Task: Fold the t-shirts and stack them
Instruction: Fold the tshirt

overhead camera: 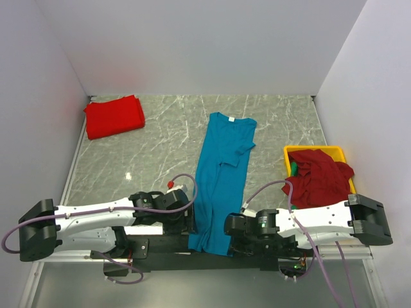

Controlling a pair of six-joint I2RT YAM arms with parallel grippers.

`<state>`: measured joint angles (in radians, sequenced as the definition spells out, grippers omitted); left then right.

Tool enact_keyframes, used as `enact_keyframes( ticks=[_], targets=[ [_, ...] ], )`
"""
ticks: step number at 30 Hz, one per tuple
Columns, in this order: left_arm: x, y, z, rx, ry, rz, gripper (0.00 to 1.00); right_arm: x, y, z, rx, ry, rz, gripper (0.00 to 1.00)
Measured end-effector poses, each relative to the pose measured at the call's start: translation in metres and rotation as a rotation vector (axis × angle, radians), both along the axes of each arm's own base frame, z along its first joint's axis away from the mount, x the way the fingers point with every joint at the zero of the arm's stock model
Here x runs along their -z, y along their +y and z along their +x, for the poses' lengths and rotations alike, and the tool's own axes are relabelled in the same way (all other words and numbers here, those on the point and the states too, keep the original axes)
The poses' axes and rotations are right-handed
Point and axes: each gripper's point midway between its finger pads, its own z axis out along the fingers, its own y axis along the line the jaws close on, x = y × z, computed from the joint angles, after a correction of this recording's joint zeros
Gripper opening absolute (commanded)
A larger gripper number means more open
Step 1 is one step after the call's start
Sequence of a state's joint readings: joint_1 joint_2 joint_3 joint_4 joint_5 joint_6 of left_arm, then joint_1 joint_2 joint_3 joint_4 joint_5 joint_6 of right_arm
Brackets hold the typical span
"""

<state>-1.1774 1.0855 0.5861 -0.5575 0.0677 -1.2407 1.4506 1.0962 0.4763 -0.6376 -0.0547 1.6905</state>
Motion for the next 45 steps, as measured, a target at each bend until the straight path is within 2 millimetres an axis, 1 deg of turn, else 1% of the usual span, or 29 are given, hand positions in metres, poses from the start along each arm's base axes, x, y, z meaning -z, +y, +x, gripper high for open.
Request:
enact_keyframes(
  ticks=[2, 3, 5, 6, 9, 10, 13, 15, 19, 24, 32, 33, 35, 36, 37, 40, 43, 45],
  targets=[
    [0.002, 0.0, -0.002, 0.002, 0.005, 0.004, 0.74, 0.0, 0.002, -0.001, -0.002, 0.004, 0.011, 0.31],
    [0.004, 0.0, -0.003, 0.004, 0.01, 0.009, 0.74, 0.0, 0.003, -0.001, -0.002, 0.004, 0.015, 0.26],
    [0.008, 0.0, -0.006, 0.006, 0.019, 0.019, 0.73, 0.001, 0.003, -0.001, -0.003, 0.007, 0.021, 0.19],
    [0.009, 0.0, -0.008, 0.007, 0.026, 0.023, 0.73, 0.002, 0.004, -0.002, -0.004, 0.009, 0.025, 0.13],
    [0.011, -0.001, -0.011, 0.01, 0.038, 0.025, 0.7, 0.003, 0.004, -0.002, -0.002, 0.013, 0.031, 0.08],
    [0.013, -0.001, -0.012, 0.012, 0.043, 0.028, 0.68, 0.003, 0.004, -0.002, -0.001, 0.013, 0.032, 0.07],
    [0.016, -0.002, -0.016, 0.021, 0.053, 0.035, 0.6, 0.003, 0.003, -0.002, 0.003, 0.012, 0.037, 0.07],
    [0.018, -0.004, -0.018, 0.027, 0.061, 0.036, 0.59, 0.003, 0.002, -0.002, 0.01, 0.011, 0.039, 0.07],
    [0.024, -0.006, -0.024, 0.033, 0.085, 0.045, 0.49, 0.002, -0.001, -0.001, 0.016, 0.006, 0.039, 0.08],
    [0.034, -0.006, -0.029, 0.043, 0.105, 0.064, 0.46, 0.002, -0.004, 0.0, 0.022, -0.002, 0.037, 0.07],
    [0.04, -0.008, -0.035, 0.046, 0.118, 0.078, 0.32, 0.001, -0.008, 0.001, 0.026, -0.007, 0.032, 0.08],
    [0.04, -0.009, -0.036, 0.049, 0.117, 0.076, 0.24, 0.001, -0.008, 0.001, 0.026, -0.007, 0.031, 0.08],
    [0.042, -0.012, -0.037, 0.056, 0.118, 0.075, 0.13, 0.001, -0.009, 0.001, 0.026, -0.008, 0.028, 0.08],
    [0.044, -0.012, -0.038, 0.058, 0.121, 0.077, 0.01, 0.002, -0.009, 0.001, 0.025, -0.008, 0.025, 0.07],
    [0.044, -0.014, -0.039, 0.056, 0.125, 0.075, 0.01, 0.002, -0.01, 0.001, 0.026, -0.008, 0.023, 0.07],
    [0.043, -0.015, -0.039, 0.059, 0.118, 0.077, 0.01, 0.002, -0.012, 0.001, 0.027, -0.008, 0.015, 0.01],
    [0.042, -0.012, -0.038, 0.048, 0.104, 0.093, 0.01, 0.002, -0.016, 0.001, 0.029, -0.007, 0.007, 0.0],
    [0.038, -0.005, -0.037, 0.033, 0.091, 0.106, 0.01, 0.002, -0.018, 0.001, 0.029, -0.007, -0.001, 0.0]
  ],
)
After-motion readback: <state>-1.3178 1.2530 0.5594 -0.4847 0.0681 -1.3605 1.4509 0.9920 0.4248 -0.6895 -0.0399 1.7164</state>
